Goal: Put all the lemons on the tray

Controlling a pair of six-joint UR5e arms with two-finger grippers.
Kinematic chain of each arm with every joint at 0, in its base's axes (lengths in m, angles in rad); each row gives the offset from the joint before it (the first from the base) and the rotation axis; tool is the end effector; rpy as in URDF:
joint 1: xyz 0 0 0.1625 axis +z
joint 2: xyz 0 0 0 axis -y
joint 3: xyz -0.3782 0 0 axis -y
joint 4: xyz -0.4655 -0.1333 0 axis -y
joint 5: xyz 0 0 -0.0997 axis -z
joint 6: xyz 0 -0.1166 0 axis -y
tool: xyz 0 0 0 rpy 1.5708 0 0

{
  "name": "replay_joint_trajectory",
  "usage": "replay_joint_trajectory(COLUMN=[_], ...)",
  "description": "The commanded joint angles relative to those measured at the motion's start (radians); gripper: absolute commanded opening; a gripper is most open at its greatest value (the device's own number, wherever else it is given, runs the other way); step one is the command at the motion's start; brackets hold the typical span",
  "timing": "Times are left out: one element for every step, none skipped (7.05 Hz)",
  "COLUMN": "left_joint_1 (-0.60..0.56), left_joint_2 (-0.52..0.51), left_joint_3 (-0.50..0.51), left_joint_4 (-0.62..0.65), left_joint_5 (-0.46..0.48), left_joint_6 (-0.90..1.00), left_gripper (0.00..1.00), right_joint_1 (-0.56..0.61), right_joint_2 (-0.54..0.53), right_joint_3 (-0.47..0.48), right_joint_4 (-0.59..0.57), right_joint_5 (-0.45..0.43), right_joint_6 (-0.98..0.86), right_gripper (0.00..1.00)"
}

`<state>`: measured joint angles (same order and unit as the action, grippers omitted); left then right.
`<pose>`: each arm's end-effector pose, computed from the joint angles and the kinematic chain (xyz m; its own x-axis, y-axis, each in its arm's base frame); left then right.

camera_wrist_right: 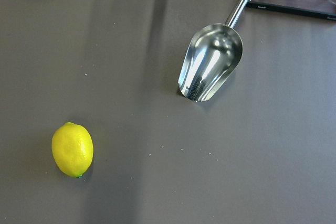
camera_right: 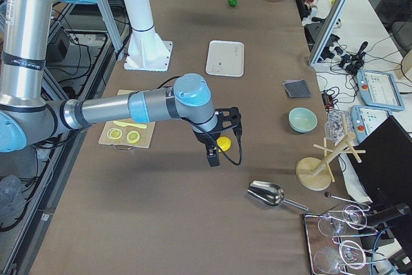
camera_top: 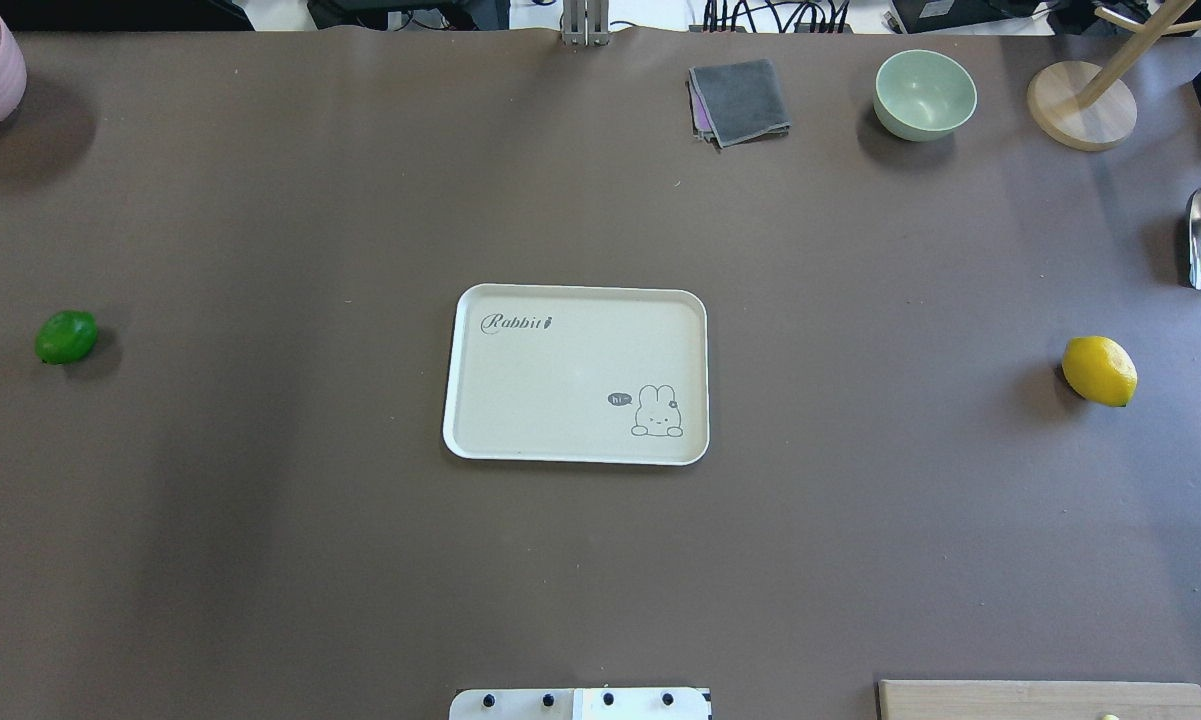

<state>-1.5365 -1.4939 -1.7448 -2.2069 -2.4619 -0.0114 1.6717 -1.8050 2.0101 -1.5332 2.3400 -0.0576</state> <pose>-0.0235 -0.5585 0.4822 0.6106 0.5333 -0.5855 -0.0185 0.7487 0.6626 0.1008 -0.4772 0.4929 0.7361 -0.1494 0.6602 -0.0555 0.9587 0.2788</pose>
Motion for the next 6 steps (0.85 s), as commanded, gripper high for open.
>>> replay_joint_trajectory(left_joint_1=[0.109, 0.148, 0.191, 0.237, 0.289, 0.324], left_joint_2=[-0.021, -0.041, -0.078, -0.104, -0.142, -0.181], left_joint_3=[0.03, 0.081, 0.125, 0.166, 0.194, 0.243], left_joint_4=[-0.014, -0.029, -0.037, -0.037, -0.034, -0.04], left_joint_5=[0.006, 0.009, 0.011, 0.093, 0.153, 0.156], left_joint_6=[-0.008, -0.037, -0.073, -0.103, -0.157, -0.233], left_gripper=[0.99, 0.99, 0.99, 0.99, 0.99, 0.99], right_joint_1=[-0.08, -0.139, -0.211, -0.284, -0.344, -0.371], right_joint_2=[0.009, 0.027, 0.029, 0.029, 0.026, 0.026], right_joint_3=[-0.002, -0.004, -0.004, -0.013, -0.016, -0.031], right_joint_4=[0.059, 0.085, 0.137, 0.201, 0.246, 0.274], right_joint_5=[0.013, 0.013, 0.006, -0.028, -0.059, -0.067], right_joint_6=[0.037, 0.142, 0.295, 0.403, 0.491, 0.517], right_gripper=[1.0, 1.0, 1.0, 1.0, 1.0, 1.0])
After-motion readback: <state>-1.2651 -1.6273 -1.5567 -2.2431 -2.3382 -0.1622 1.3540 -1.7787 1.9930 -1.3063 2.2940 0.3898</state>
